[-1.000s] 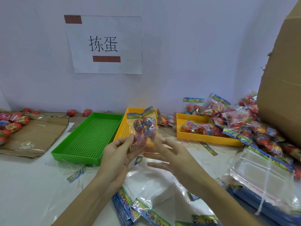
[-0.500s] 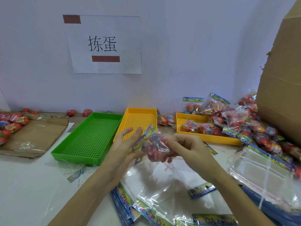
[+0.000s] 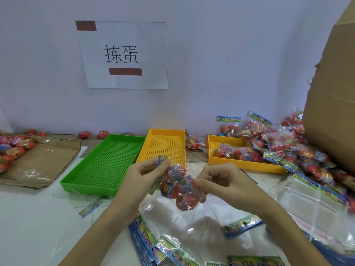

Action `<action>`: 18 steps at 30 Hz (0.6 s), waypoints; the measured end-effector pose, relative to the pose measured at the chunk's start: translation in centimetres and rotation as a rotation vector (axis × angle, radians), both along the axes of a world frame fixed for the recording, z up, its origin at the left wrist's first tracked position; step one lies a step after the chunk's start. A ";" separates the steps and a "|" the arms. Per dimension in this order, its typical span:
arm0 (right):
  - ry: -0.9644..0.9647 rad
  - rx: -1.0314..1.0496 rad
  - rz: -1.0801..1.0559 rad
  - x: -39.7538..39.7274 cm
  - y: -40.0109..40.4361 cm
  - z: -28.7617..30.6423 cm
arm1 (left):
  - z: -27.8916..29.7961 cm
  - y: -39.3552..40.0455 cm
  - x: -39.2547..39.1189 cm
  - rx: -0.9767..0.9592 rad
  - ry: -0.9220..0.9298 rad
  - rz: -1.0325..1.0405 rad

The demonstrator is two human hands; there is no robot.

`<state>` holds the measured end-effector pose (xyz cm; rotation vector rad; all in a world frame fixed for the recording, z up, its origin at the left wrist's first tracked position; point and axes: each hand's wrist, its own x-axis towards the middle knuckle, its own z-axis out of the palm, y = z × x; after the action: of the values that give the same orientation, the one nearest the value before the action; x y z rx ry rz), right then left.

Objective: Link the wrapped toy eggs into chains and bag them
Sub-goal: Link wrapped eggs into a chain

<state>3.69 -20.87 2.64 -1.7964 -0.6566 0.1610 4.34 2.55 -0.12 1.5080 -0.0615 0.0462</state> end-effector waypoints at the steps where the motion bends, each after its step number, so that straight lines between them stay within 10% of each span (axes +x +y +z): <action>1: 0.003 0.003 -0.008 0.0 0.0 0.0 | -0.1 -0.1 0.0 0.013 -0.022 0.019; 18: -0.016 0.021 -0.032 0.0 1.0 -0.6 | -0.2 -1.4 -0.9 0.125 -0.377 0.172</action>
<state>3.65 -19.87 2.02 -1.7889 -0.6381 0.1184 3.39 1.14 -0.29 1.6099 -0.2405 0.4720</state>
